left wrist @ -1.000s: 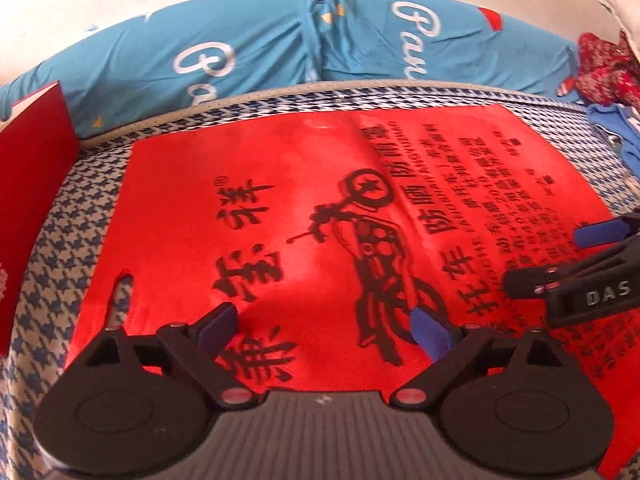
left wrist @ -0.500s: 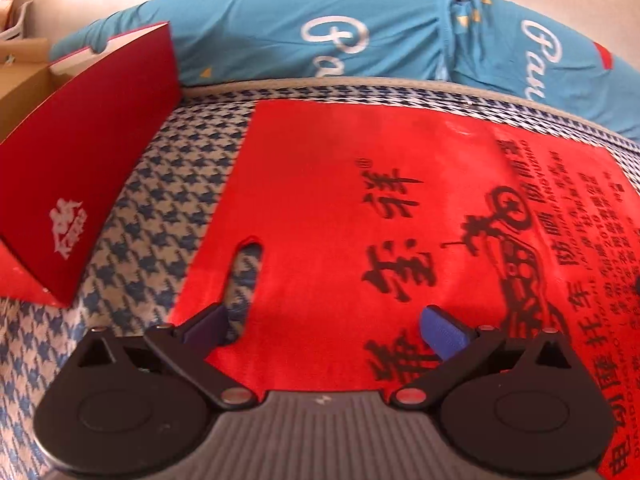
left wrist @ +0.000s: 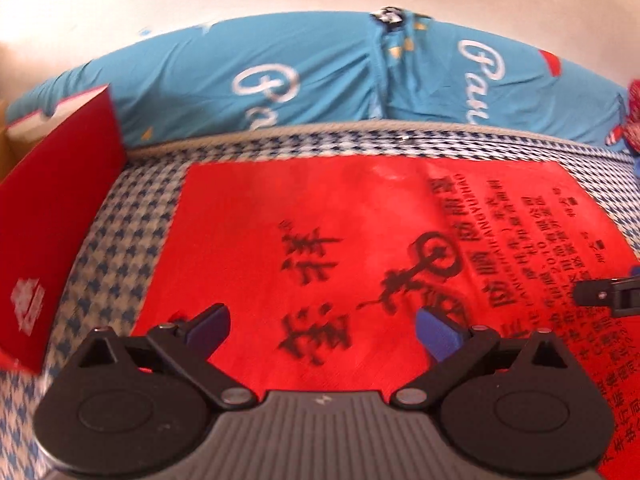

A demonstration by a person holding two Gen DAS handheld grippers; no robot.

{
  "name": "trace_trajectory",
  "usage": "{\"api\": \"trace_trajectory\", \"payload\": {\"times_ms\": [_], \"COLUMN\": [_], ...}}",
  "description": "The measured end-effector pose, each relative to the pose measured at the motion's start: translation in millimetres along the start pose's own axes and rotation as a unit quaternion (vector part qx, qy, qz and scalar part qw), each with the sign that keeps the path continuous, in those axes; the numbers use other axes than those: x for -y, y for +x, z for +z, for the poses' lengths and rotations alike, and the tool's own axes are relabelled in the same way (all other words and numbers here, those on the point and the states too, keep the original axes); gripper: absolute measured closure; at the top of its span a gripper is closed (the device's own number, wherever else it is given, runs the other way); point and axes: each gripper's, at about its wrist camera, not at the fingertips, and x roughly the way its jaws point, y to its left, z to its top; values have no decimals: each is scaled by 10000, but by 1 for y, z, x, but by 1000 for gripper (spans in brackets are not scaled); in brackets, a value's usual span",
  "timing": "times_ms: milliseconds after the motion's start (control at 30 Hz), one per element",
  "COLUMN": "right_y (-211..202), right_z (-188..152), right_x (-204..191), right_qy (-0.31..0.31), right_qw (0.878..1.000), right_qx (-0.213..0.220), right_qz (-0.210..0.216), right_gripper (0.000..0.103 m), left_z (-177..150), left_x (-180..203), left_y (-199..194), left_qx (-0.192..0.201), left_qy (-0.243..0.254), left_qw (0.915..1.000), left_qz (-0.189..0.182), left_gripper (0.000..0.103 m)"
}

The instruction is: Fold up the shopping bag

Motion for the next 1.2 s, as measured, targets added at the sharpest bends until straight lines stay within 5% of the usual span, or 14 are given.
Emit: {"api": "trace_trajectory", "payload": {"times_ms": [433,1200], "right_y": [33,44], "right_z": [23,34], "right_x": [-23,10], "right_qy": [-75,272], "right_qw": [9999,9983], "right_qx": [-133,63], "right_qz": [-33,-503], "right_gripper": [0,0], "left_z": [23,27], "left_x": [30,-12], "left_y": [42,45], "left_qx": [-17,-85], "left_qy": [447,64], "left_qw": [9988,9998], "left_qz": [-209,166], "left_gripper": [2,0]}}
